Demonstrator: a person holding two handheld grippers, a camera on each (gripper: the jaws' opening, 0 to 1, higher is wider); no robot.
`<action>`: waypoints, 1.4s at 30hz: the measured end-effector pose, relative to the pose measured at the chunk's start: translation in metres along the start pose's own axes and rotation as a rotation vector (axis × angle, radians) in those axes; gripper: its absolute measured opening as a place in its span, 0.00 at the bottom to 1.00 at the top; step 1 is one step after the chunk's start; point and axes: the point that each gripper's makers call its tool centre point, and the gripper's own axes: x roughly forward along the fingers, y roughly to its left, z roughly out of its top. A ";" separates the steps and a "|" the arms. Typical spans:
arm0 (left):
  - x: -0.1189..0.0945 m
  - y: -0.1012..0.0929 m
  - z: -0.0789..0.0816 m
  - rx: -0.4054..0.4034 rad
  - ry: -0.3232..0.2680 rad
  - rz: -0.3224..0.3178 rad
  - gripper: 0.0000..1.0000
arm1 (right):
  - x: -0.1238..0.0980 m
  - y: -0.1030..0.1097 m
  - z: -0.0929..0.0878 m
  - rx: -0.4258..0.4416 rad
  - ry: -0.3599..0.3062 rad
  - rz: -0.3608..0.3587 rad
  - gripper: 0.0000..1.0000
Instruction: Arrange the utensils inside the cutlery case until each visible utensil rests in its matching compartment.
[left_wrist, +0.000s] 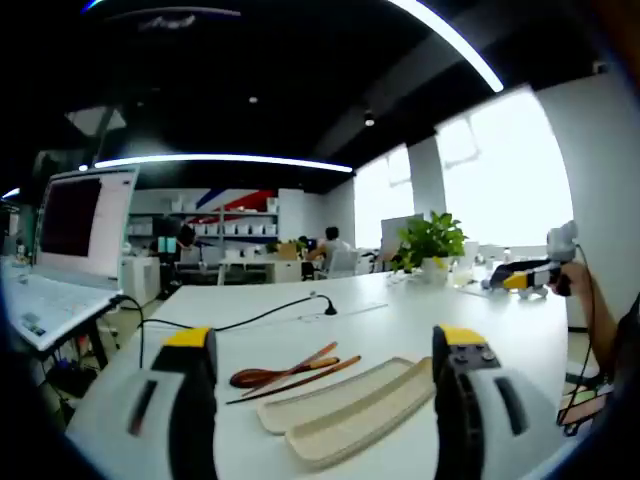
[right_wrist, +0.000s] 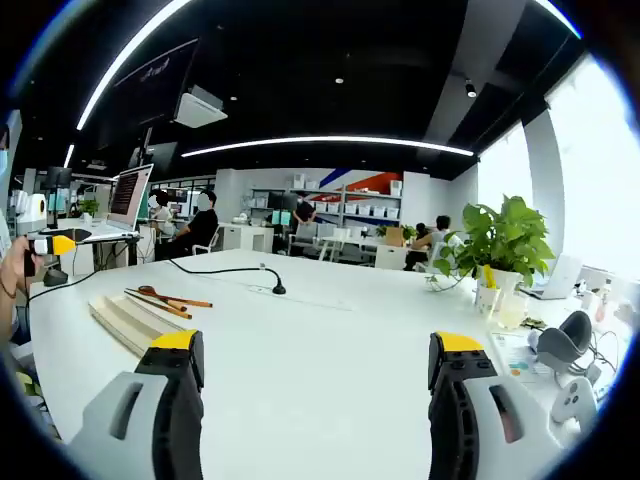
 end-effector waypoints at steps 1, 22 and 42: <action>0.000 0.000 -0.001 0.000 0.002 0.000 0.94 | 0.000 -0.001 0.000 -0.004 0.002 -0.001 0.97; 0.002 0.000 -0.007 -0.009 0.029 -0.005 0.91 | 0.001 0.003 0.001 -0.010 0.001 0.024 0.95; -0.004 0.013 -0.010 -0.007 0.060 0.004 0.89 | 0.006 0.017 0.004 -0.004 -0.016 0.063 0.93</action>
